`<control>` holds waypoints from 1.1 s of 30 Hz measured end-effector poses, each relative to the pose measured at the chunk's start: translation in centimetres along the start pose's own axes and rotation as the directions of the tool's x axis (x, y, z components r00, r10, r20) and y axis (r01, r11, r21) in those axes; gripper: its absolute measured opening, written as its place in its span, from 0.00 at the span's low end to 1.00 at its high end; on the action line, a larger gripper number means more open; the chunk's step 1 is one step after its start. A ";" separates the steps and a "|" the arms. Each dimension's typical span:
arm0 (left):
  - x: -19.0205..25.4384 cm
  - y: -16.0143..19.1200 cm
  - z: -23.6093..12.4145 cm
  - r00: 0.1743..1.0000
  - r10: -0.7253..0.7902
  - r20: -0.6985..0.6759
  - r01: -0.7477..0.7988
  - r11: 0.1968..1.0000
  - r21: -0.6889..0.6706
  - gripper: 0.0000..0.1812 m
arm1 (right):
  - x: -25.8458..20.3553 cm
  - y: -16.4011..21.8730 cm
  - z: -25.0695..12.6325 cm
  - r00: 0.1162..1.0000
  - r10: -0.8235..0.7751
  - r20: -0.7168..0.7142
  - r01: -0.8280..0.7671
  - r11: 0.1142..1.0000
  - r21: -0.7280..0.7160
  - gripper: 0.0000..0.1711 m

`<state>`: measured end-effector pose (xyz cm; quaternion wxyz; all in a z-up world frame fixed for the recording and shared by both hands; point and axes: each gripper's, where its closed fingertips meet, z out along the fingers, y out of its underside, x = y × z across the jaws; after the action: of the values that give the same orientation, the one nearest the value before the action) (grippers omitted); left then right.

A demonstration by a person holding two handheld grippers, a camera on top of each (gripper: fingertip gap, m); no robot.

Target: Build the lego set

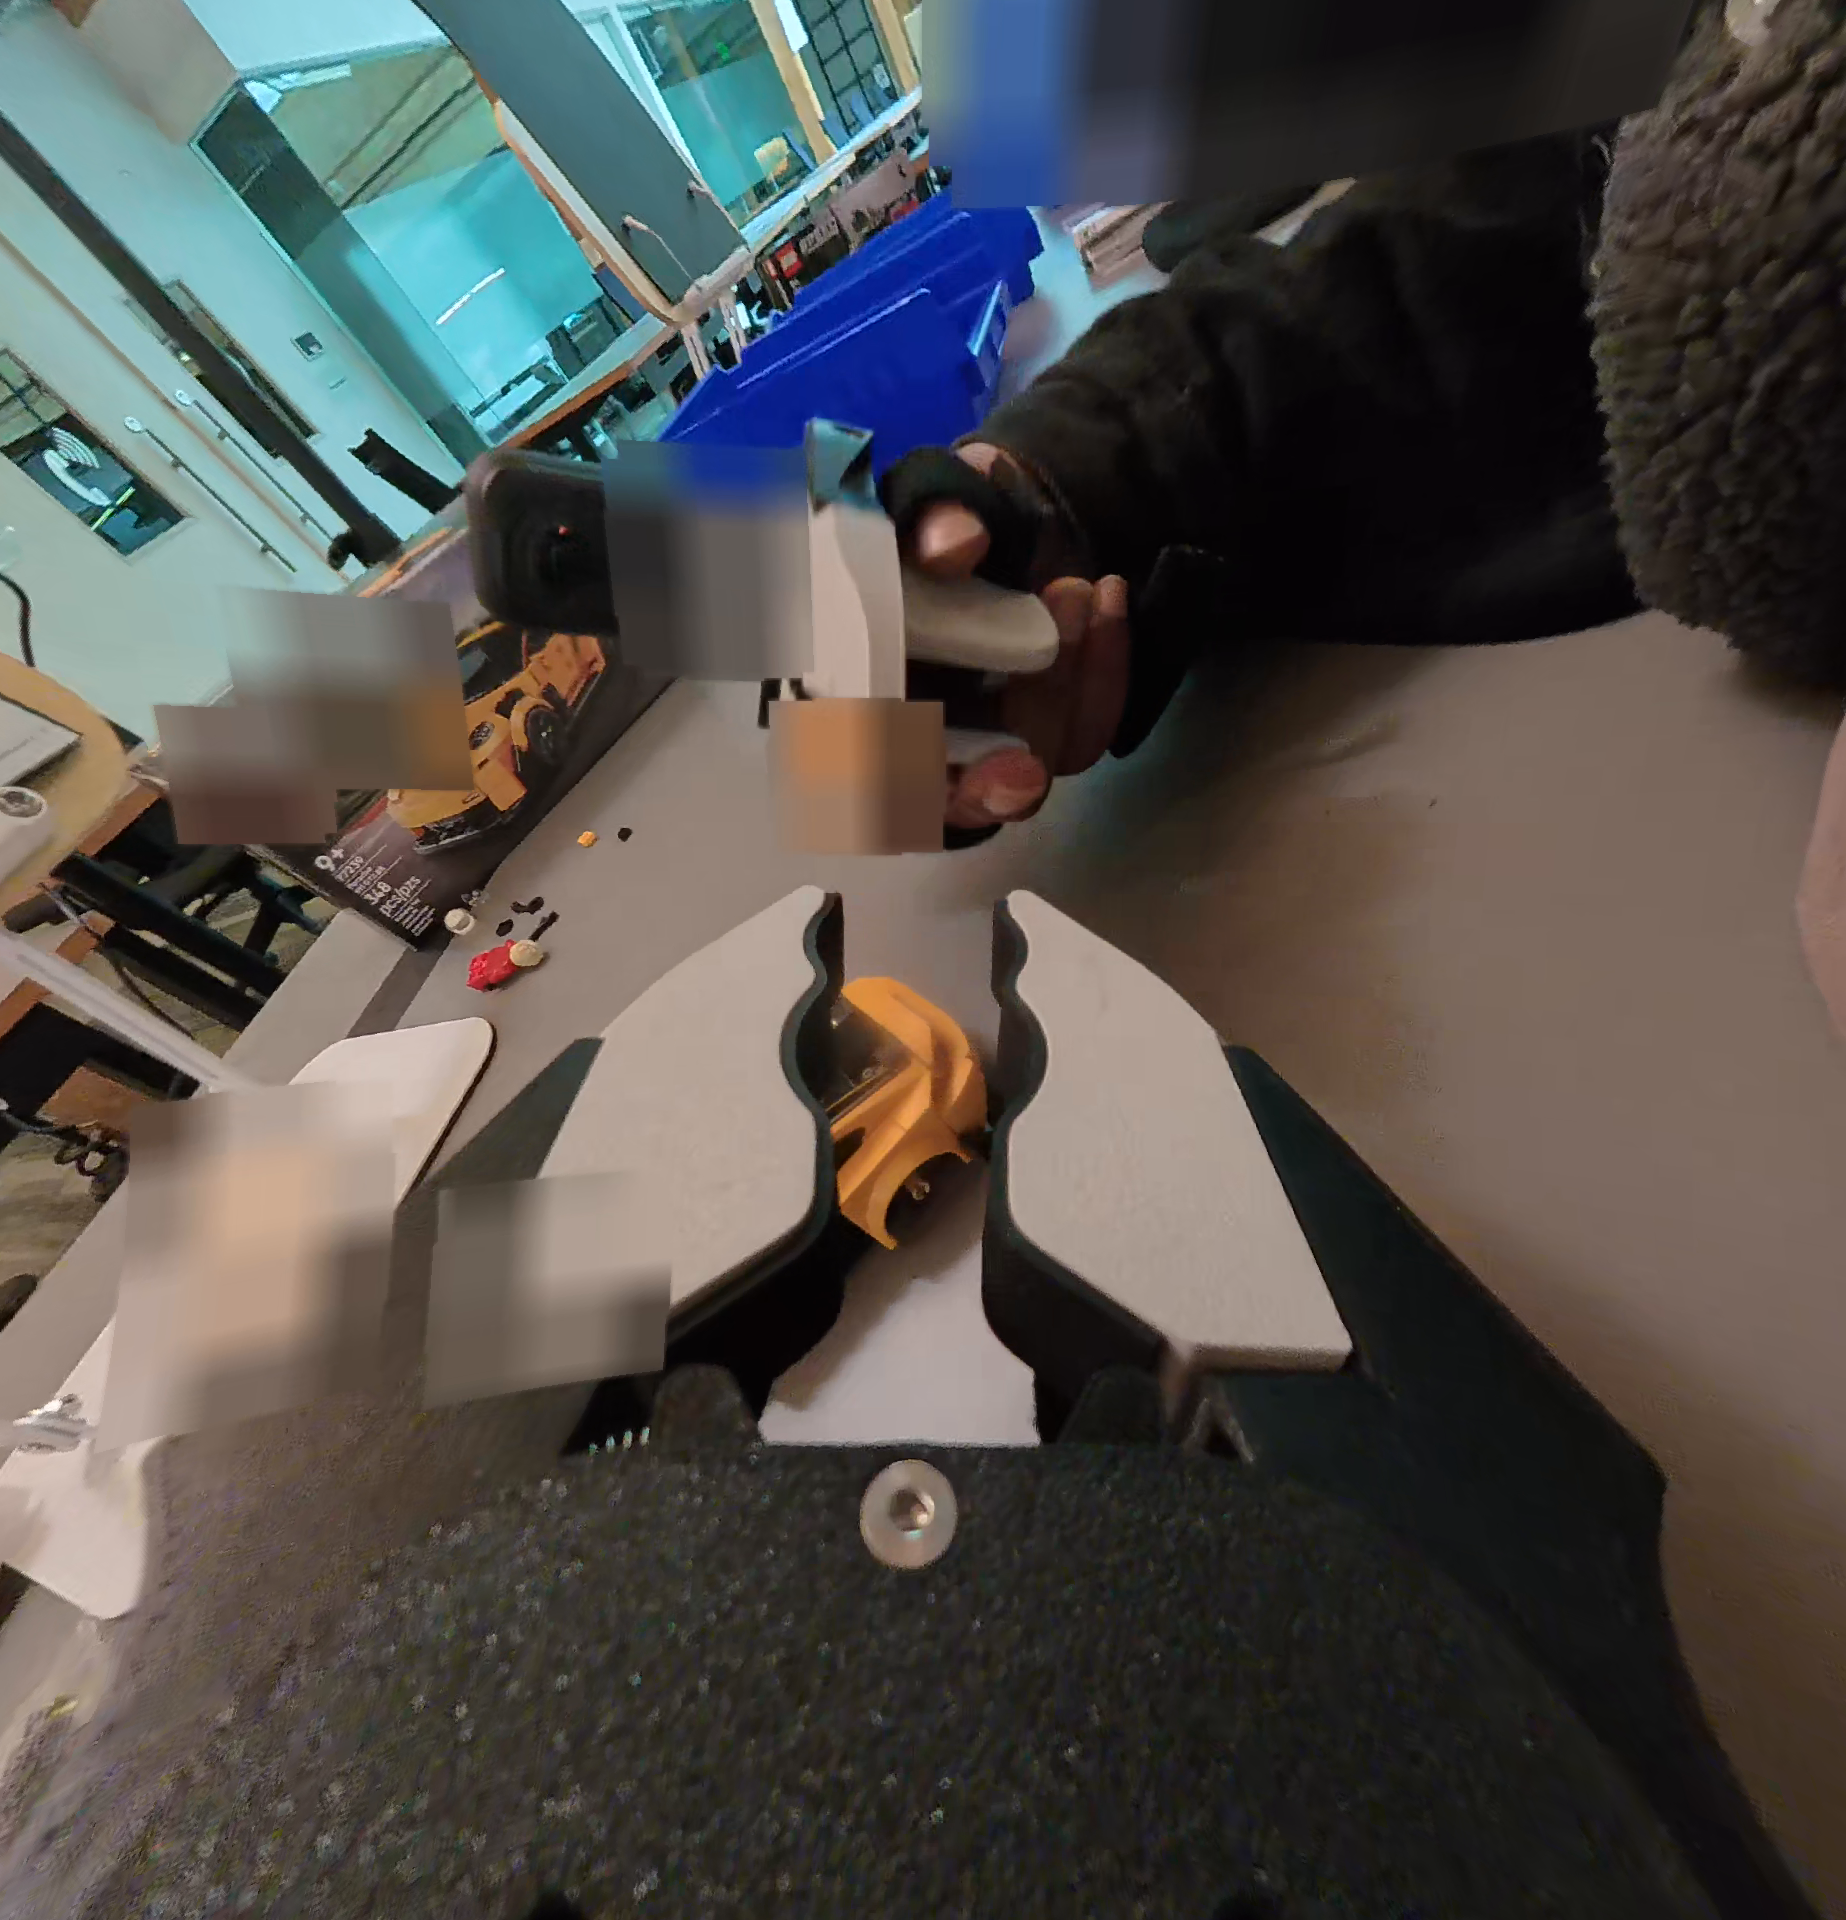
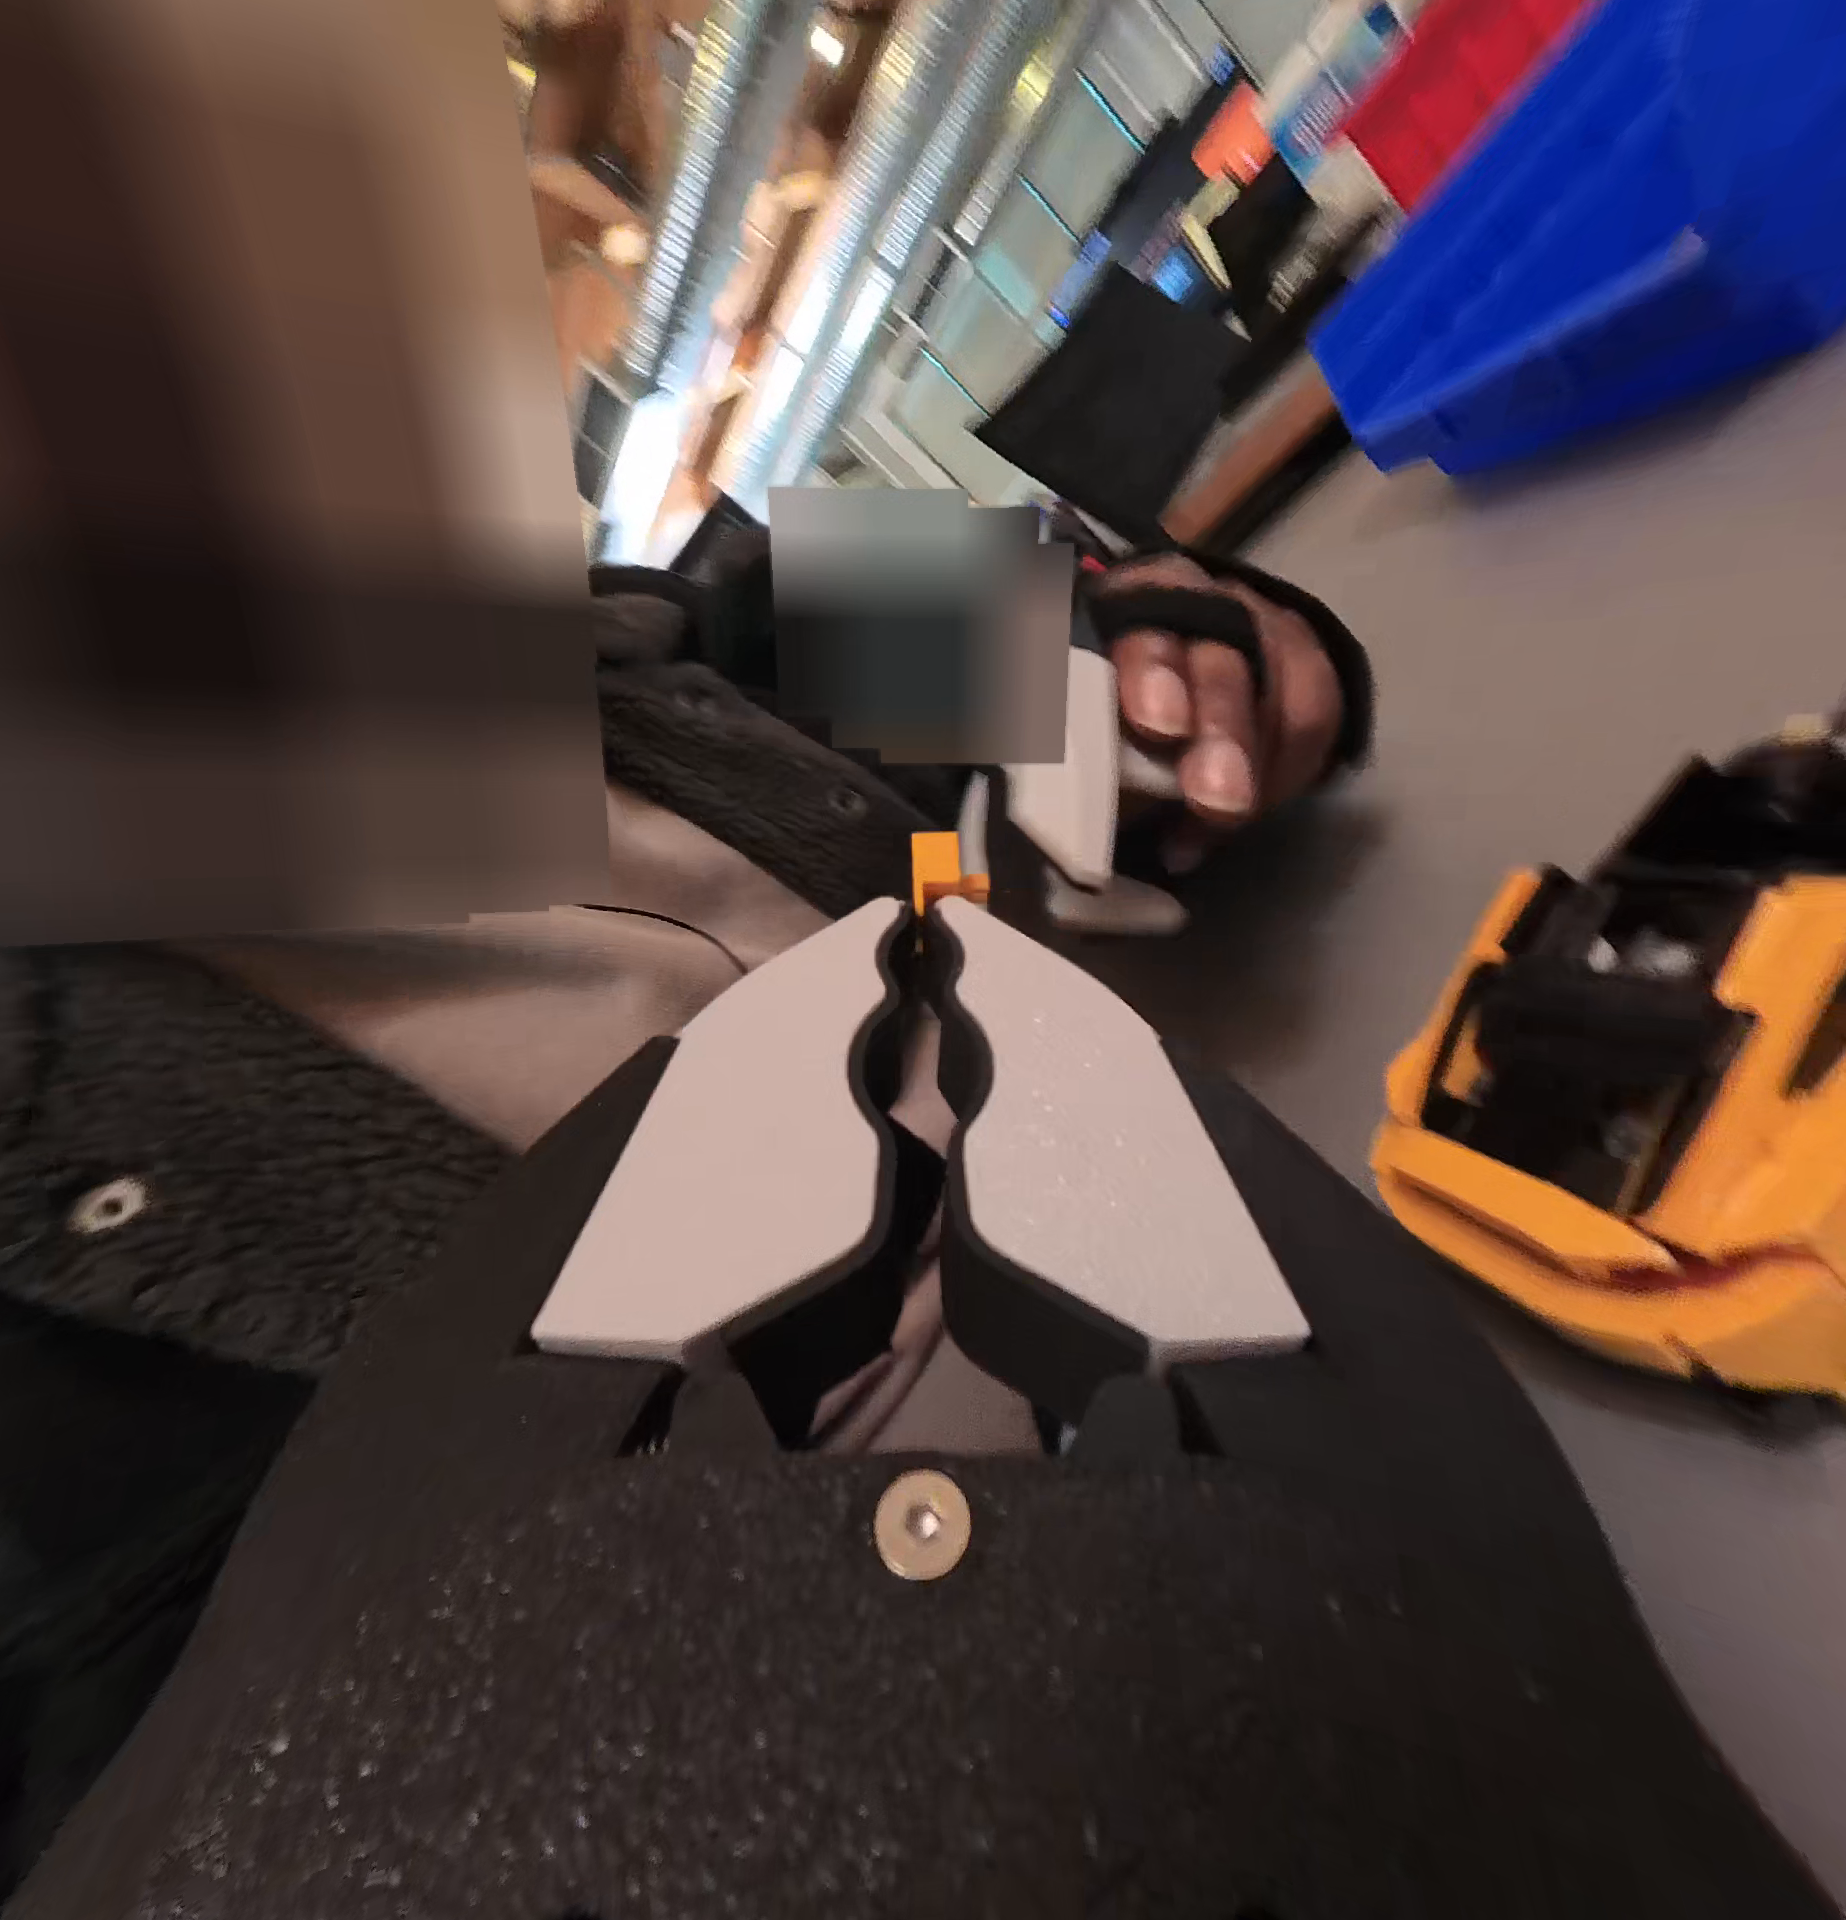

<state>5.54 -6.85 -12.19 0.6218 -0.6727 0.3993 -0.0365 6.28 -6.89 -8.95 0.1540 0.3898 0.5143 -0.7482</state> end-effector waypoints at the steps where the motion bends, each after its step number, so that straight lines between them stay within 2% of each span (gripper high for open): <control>1: -0.2 -0.1 -0.1 1.000 -0.009 0.006 0.009 1.000 0.007 0.14 | -0.9 -0.5 -0.2 0.998 -0.042 0.045 0.040 0.999 0.030 0.00; 5: -0.4 -0.7 -0.2 1.000 -0.010 0.025 0.009 1.000 0.028 0.14 | -3.5 -1.2 -0.7 0.972 -0.178 0.155 0.166 0.982 0.090 0.01; 8: -0.4 -1.4 -0.3 0.999 -0.002 0.033 0.000 0.999 0.048 0.14 | -3.8 -0.8 -0.4 0.962 -0.201 0.184 0.189 0.979 0.081 0.01; 13: -0.2 -2.7 -0.7 0.999 0.025 0.030 -0.028 0.996 0.088 0.15 | -0.8 0.8 0.5 0.994 -0.065 0.091 0.068 0.997 -0.036 0.01; 17: 0.5 -2.2 -0.4 0.995 0.095 0.013 -0.095 0.994 0.050 0.15 | 1.0 2.3 1.0 0.996 0.086 0.037 -0.081 0.990 -0.115 0.00; 19: 1.1 -1.6 -0.2 0.992 0.123 -0.015 -0.123 0.992 0.021 0.12 | 1.1 2.4 1.1 0.995 0.094 0.033 -0.089 0.989 -0.122 0.00; 26: 1.1 -1.1 -0.2 0.990 0.137 -0.025 -0.137 0.991 -0.007 0.10 | 1.3 2.6 1.1 0.995 0.104 0.012 -0.102 0.987 -0.124 0.00; 29: 0.5 -1.1 -0.2 0.998 0.061 -0.008 -0.061 0.998 -0.003 0.10 | 1.5 1.8 0.8 0.999 0.036 -0.022 -0.038 0.996 -0.086 0.01; 31: -0.8 -1.2 -0.2 0.998 -0.060 0.036 0.059 0.998 0.017 0.10 | 1.6 0.6 0.3 0.997 -0.033 -0.068 0.031 0.999 -0.038 0.06; 33: -2.8 -0.7 -0.3 0.969 -0.225 0.098 0.224 0.974 0.024 0.10 | 2.1 -1.1 -0.6 0.976 -0.130 -0.174 0.137 0.990 0.028 0.07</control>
<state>3.82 -5.46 -10.27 0.6371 -0.7107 0.2888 -0.0753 4.52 -5.51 -9.91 0.0507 0.4203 0.5355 -0.7308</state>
